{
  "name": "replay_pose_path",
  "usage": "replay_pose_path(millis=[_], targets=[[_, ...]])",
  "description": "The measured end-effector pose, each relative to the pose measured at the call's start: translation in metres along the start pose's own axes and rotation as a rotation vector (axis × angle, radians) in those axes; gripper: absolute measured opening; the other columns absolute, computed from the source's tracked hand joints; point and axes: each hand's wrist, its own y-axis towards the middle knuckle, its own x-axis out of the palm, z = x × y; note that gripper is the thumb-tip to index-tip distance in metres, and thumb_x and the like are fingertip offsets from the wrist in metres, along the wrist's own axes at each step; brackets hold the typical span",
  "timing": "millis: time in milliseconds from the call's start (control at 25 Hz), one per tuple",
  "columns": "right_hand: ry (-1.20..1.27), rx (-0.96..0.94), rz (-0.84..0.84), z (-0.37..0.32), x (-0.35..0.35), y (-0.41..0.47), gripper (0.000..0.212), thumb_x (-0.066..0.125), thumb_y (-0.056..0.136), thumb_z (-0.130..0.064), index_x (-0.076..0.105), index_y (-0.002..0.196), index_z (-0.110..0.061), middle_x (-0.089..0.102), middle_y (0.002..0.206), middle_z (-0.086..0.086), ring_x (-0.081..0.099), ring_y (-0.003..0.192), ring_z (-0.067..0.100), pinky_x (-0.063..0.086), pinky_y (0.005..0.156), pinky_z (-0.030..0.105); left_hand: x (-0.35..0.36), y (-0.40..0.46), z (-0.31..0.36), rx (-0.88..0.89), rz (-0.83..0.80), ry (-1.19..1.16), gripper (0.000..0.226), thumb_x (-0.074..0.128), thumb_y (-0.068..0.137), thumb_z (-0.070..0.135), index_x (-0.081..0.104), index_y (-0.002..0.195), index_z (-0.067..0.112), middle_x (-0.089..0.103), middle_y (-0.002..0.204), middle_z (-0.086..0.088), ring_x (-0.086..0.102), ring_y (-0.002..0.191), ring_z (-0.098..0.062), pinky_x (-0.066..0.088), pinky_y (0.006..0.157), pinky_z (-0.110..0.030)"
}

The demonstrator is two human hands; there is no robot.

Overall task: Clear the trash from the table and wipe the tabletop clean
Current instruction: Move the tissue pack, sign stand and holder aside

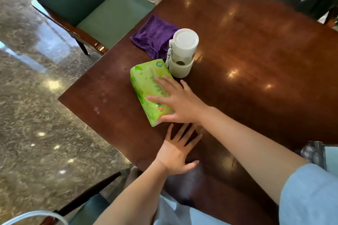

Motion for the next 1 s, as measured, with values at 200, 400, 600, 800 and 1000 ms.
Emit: replay_pose_path(millis=[200, 400, 600, 800, 1000], targets=[[0.049, -0.016, 0.031, 0.01, -0.01, -0.003, 0.064, 0.068, 0.069, -0.028, 0.05, 0.13, -0.039, 0.003, 0.157, 0.003, -0.005, 0.143, 0.025, 0.01, 0.107, 0.066, 0.004, -0.004, 0.0, -0.013, 0.0, 0.002, 0.079, 0.048, 0.079, 0.064, 0.028, 0.146, 0.028, 0.026, 0.154, -0.007, 0.01, 0.144, -0.028, 0.005, 0.11, -0.061], [-0.006, 0.201, 0.071, 0.009, 0.003, -0.011, 0.101, 0.068, 0.069, -0.057, -0.002, 0.142, -0.049, -0.018, 0.155, 0.004, -0.008, 0.142, 0.028, 0.018, 0.107, 0.064, 0.004, -0.004, 0.0, -0.018, -0.001, -0.007, 0.078, 0.048, 0.079, 0.064, 0.029, 0.146, 0.028, 0.029, 0.153, -0.008, 0.009, 0.144, -0.027, 0.0, 0.111, -0.06], [0.01, 0.224, 0.149, 0.011, 0.01, -0.008, 0.092, 0.071, 0.07, -0.039, 0.016, 0.143, -0.044, 0.024, 0.146, 0.018, 0.028, 0.125, 0.036, 0.048, 0.087, 0.051, 0.002, -0.002, 0.001, -0.023, -0.021, 0.012, 0.078, 0.046, 0.08, 0.065, 0.026, 0.147, 0.029, 0.028, 0.154, -0.007, 0.011, 0.144, -0.028, -0.001, 0.111, -0.059], [-0.073, 0.149, 0.258, 0.018, -0.001, -0.023, 0.083, 0.076, 0.067, -0.023, 0.036, 0.139, -0.035, 0.042, 0.133, 0.02, 0.04, 0.114, 0.036, 0.047, 0.082, 0.048, 0.001, -0.002, 0.001, -0.03, -0.028, 0.025, 0.079, 0.045, 0.078, 0.065, 0.027, 0.146, 0.031, 0.024, 0.155, -0.005, 0.011, 0.145, -0.025, 0.004, 0.11, -0.059], [-0.065, 0.238, 0.346, 0.025, -0.006, -0.082, 0.078, 0.077, 0.065, -0.017, 0.046, 0.135, -0.03, 0.048, 0.128, 0.02, 0.045, 0.109, 0.036, 0.045, 0.083, 0.048, -0.001, -0.001, 0.003, -0.045, -0.033, 0.053, 0.08, 0.046, 0.077, 0.066, 0.028, 0.146, 0.031, 0.026, 0.155, -0.004, 0.011, 0.144, -0.023, 0.006, 0.112, -0.058]])
